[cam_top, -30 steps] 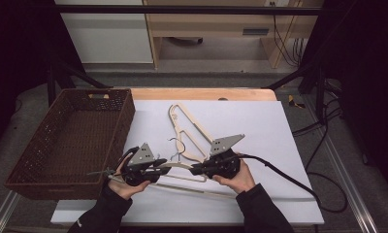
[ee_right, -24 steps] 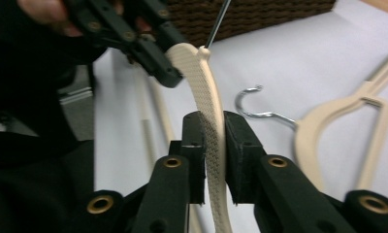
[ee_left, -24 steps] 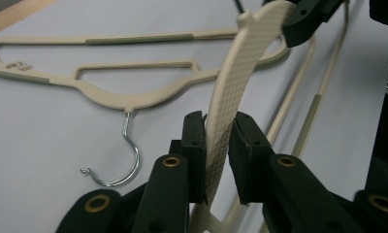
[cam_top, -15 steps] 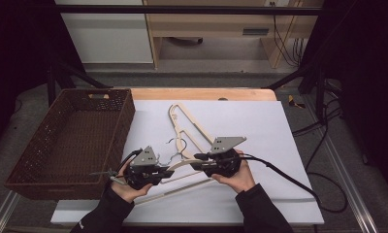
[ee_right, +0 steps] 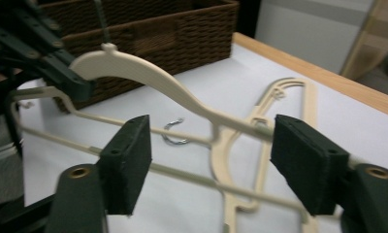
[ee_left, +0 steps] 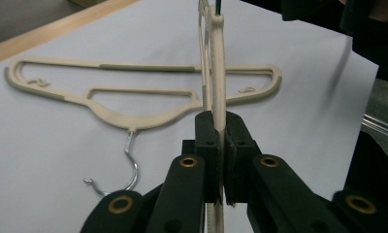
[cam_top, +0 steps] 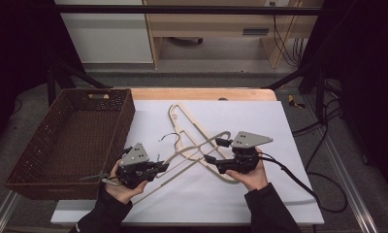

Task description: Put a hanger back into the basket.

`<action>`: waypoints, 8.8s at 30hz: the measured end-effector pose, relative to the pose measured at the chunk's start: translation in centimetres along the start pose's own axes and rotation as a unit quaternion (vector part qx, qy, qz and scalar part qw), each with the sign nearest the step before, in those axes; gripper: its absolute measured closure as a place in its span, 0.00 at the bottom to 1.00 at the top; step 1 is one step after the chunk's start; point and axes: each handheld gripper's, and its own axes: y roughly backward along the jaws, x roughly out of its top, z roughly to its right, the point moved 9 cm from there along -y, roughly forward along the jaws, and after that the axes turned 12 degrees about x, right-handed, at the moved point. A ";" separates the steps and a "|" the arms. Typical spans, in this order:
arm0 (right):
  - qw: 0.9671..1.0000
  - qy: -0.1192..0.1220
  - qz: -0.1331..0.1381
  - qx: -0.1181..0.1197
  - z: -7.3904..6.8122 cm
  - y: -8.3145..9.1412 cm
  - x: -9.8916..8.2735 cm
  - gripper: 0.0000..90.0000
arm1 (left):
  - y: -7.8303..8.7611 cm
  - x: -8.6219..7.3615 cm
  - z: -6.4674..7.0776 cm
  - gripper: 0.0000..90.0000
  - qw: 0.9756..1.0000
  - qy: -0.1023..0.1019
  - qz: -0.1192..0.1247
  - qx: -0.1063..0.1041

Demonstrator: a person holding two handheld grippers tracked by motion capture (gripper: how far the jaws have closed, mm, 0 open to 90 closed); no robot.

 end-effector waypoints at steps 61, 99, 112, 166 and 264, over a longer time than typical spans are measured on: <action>0.990 -0.079 0.014 -0.117 4.2 7.3 -4.8 0.09 | 13.7 -2.0 -26.3 0.96 0.980 0.097 -0.002 0.176; 0.990 -0.084 0.003 -0.112 4.2 6.5 -5.3 0.09 | 10.4 -11.4 -30.0 0.83 0.942 0.173 -0.141 0.252; 0.990 -0.085 -0.001 -0.111 4.2 6.2 -5.4 0.09 | 10.8 -13.2 -31.3 0.53 0.920 0.208 -0.163 0.290; 0.994 -0.062 0.003 -0.088 2.7 3.5 -3.9 0.11 | 1.0 1.1 -6.1 0.08 0.990 0.072 0.092 0.081; 0.994 -0.025 -0.103 -0.011 0.3 -8.1 -5.2 0.39 | -8.7 -0.4 -1.3 0.98 0.988 -0.035 -0.138 0.061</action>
